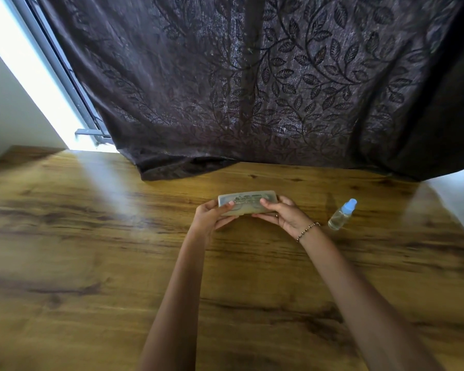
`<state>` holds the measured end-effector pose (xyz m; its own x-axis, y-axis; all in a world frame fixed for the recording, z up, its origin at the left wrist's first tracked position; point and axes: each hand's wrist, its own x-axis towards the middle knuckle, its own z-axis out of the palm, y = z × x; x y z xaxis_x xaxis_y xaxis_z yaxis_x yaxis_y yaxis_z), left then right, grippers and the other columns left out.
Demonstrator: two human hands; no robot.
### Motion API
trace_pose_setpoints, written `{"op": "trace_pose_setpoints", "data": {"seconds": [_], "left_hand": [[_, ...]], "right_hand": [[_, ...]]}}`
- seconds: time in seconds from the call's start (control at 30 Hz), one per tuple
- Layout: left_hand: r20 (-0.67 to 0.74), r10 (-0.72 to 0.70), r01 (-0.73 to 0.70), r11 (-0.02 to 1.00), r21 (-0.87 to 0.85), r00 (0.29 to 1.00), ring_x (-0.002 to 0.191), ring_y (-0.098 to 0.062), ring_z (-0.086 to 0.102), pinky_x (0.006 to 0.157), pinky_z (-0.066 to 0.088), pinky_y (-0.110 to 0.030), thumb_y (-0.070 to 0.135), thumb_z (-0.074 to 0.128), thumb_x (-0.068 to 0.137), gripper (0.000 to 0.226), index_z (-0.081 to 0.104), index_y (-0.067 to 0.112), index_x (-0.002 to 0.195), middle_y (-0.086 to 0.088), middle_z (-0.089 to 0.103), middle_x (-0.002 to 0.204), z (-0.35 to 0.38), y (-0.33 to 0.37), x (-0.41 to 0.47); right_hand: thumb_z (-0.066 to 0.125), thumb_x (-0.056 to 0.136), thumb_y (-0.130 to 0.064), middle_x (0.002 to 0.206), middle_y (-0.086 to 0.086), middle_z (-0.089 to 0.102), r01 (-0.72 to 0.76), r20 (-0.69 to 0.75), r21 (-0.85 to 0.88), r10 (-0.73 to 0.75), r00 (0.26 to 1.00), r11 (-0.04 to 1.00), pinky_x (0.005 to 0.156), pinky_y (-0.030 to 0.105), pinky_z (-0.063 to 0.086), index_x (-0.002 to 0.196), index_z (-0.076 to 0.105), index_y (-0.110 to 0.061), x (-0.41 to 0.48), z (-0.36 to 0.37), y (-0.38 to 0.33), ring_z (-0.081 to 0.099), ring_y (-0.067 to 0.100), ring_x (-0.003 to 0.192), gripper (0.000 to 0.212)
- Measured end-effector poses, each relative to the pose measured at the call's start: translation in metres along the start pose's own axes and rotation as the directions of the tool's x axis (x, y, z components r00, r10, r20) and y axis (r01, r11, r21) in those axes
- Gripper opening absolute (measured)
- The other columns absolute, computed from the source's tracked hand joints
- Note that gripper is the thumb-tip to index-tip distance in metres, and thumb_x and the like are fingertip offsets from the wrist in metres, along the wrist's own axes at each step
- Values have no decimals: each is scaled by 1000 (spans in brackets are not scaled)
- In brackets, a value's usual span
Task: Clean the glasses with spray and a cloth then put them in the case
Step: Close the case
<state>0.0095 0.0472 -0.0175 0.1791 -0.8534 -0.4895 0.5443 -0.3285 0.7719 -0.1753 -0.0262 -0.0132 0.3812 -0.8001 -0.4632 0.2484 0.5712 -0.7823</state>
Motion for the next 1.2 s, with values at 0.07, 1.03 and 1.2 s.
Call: {"op": "trace_pose_setpoints", "data": {"seconds": [0.07,1.03,1.2], "left_hand": [[-1,0,0,1000,-8,1000,94,-26,71,76,59,-29,13,77,75,57,52,-1,125,-18,70,107,0,0,0],[-59,-49,49,999,11,997,85,-25,73,60,58,-22,13,82,69,62,52,0,122,-20,68,105,12,9,2],[-67,-94,92,995,-34,993,84,-28,73,55,57,-21,16,83,69,70,42,3,124,-25,65,107,14,22,2]], "right_hand": [[68,82,0,119,17,58,4,-1,9,-4,1000,1000,74,35,60,113,46,-8,-2,1,0,65,28,103,40],[76,77,-23,133,11,45,90,-28,-207,-98,995,974,80,32,59,133,36,-23,-5,-1,1,63,23,107,69],[83,68,-31,140,2,32,451,246,-807,-477,844,382,100,33,40,138,40,-35,-10,-9,-4,37,15,125,82]]}}
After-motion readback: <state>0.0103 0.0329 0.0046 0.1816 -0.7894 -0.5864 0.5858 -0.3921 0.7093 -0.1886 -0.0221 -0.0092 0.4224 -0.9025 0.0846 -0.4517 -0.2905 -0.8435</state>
